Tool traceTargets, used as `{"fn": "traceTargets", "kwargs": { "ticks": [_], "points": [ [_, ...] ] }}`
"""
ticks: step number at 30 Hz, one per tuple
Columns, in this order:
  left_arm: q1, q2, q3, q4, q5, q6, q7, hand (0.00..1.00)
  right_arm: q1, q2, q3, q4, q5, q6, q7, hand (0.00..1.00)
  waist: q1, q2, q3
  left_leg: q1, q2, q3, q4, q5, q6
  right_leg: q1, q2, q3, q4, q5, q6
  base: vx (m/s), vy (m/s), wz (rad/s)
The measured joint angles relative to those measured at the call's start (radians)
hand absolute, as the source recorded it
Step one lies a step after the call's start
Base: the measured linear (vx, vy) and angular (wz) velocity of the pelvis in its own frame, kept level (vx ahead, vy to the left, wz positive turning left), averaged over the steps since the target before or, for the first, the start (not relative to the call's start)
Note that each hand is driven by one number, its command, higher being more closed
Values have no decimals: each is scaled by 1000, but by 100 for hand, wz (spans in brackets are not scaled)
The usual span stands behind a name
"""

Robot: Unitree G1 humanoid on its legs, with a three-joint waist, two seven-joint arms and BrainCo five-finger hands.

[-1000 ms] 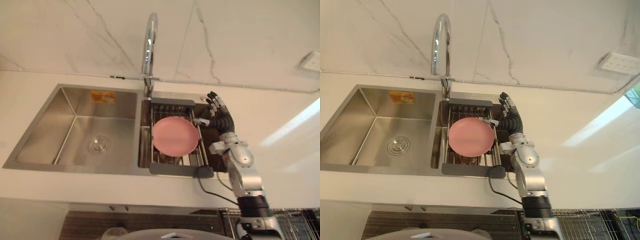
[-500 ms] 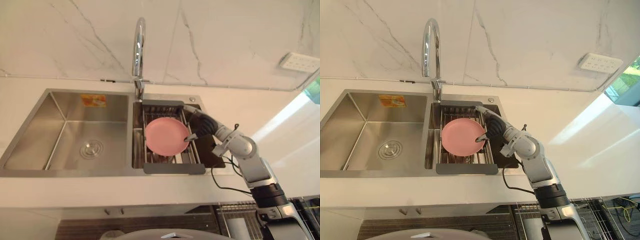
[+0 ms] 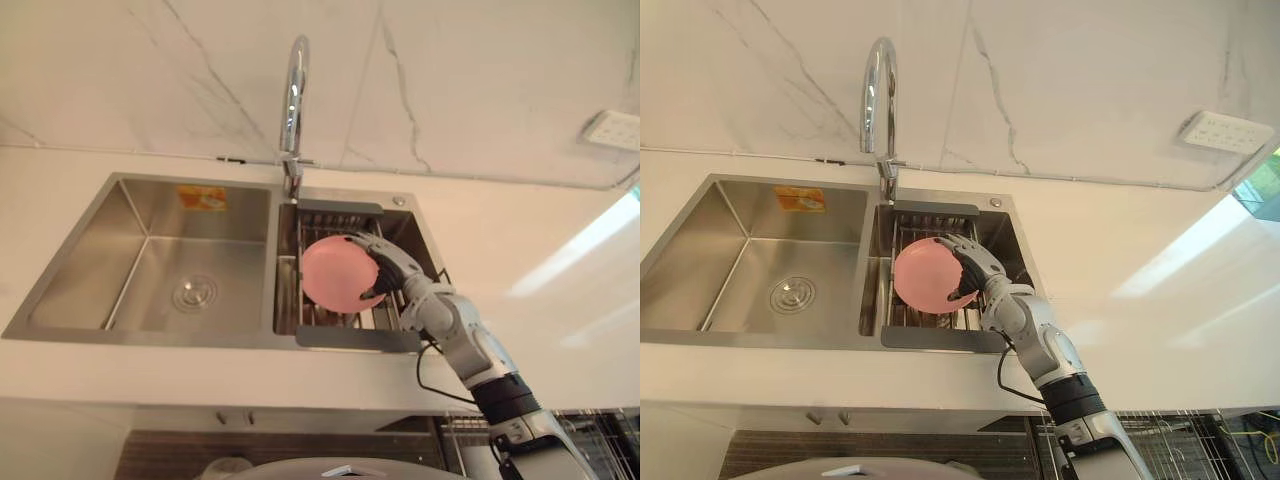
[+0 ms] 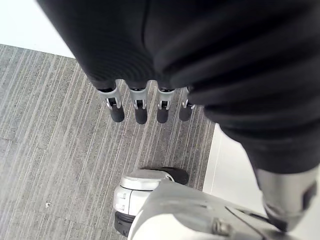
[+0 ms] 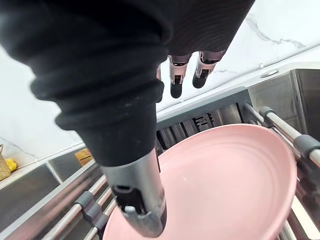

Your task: Walk over to the sink, pick up the cup, carry it to the dishwasher, place the cup inside the dishwasher, then close the dishwasher door

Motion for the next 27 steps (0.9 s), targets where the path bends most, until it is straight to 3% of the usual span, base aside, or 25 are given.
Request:
{"fn": "traceTargets", "kwargs": {
  "ticks": [5,9,14,19,24,27],
  "points": [
    [-1,-1,4,0,-15,26,-1,0,2,31,27,72,-26,53,33,0,3,3,2,-8,-2,-11,0,3,1,-2,-1,-5,-1,-4,-2,-34,0,6],
    [-3,-2,16,0,-15,26,0,0,4,36,31,130,-37,59,33,0,3,2,5,-13,-4,-15,0,1,-2,-1,-3,-8,-5,-3,-2,-10,3,4],
    [-8,3,40,0,-105,29,0,0,2,35,31,153,-23,58,35,0,2,-3,5,-15,-4,-25,0,3,2,8,-2,-28,-14,-1,1,13,-8,5],
    [-10,3,51,0,-120,29,-1,0,2,35,30,154,-25,31,73,0,2,-6,5,-11,-4,-26,0,3,1,14,-1,-29,-18,-1,1,2,-1,1],
    [-10,3,52,3,-153,31,0,0,2,35,30,155,-96,-27,49,0,1,-7,5,-11,-4,-23,0,3,1,14,0,-28,-20,0,0,-13,1,-1],
    [-10,3,52,3,-154,31,5,0,2,35,31,159,-123,-28,44,0,2,-9,6,-11,-4,-23,0,3,1,15,0,-28,-23,0,0,-10,1,0]
  ]
}}
